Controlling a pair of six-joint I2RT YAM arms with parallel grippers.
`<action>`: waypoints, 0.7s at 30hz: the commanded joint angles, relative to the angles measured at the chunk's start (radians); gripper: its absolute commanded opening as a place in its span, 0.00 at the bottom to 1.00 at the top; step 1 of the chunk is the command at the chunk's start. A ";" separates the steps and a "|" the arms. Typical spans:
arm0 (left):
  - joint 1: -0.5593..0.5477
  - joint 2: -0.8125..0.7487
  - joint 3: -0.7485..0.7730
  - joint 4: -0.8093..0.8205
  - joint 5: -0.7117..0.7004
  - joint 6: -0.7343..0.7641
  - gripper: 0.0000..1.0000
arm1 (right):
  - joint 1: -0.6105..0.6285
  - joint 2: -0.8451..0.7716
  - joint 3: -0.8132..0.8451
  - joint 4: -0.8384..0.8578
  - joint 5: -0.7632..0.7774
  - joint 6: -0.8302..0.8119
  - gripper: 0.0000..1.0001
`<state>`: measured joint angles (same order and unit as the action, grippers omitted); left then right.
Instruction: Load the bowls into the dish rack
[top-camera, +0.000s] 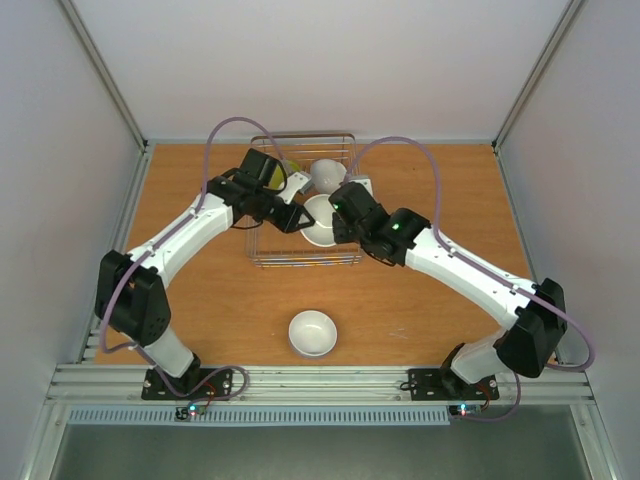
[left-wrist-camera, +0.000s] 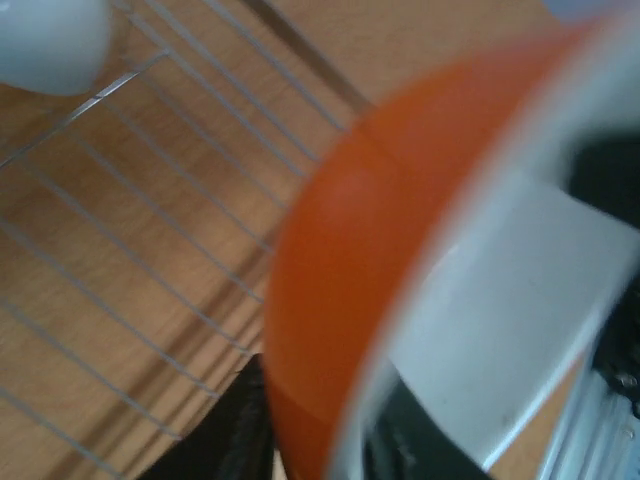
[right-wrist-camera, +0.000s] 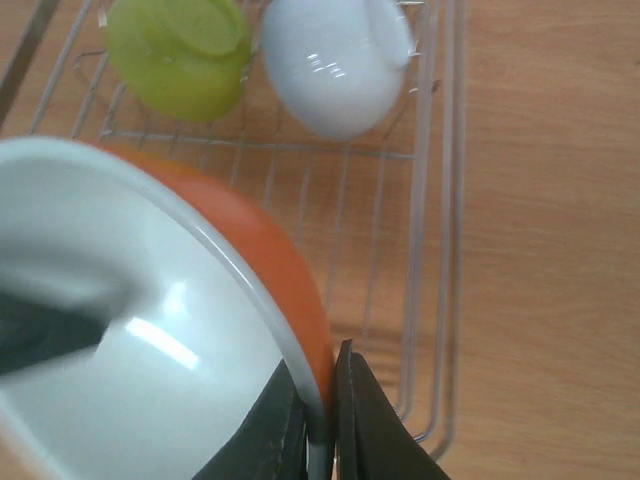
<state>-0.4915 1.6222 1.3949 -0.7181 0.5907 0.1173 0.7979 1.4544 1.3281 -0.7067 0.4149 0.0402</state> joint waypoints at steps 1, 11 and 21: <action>-0.005 0.017 0.009 0.017 0.018 0.029 0.12 | -0.004 0.021 0.037 0.053 -0.020 -0.010 0.01; -0.005 0.012 0.009 0.014 0.020 0.044 0.00 | -0.014 -0.037 -0.053 0.137 -0.107 -0.024 0.23; 0.103 -0.003 -0.020 0.044 0.387 0.069 0.00 | -0.155 -0.265 -0.302 0.384 -0.586 -0.062 0.68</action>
<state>-0.4591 1.6535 1.3911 -0.6968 0.7315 0.1516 0.6983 1.2530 1.0786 -0.4126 -0.0059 -0.0177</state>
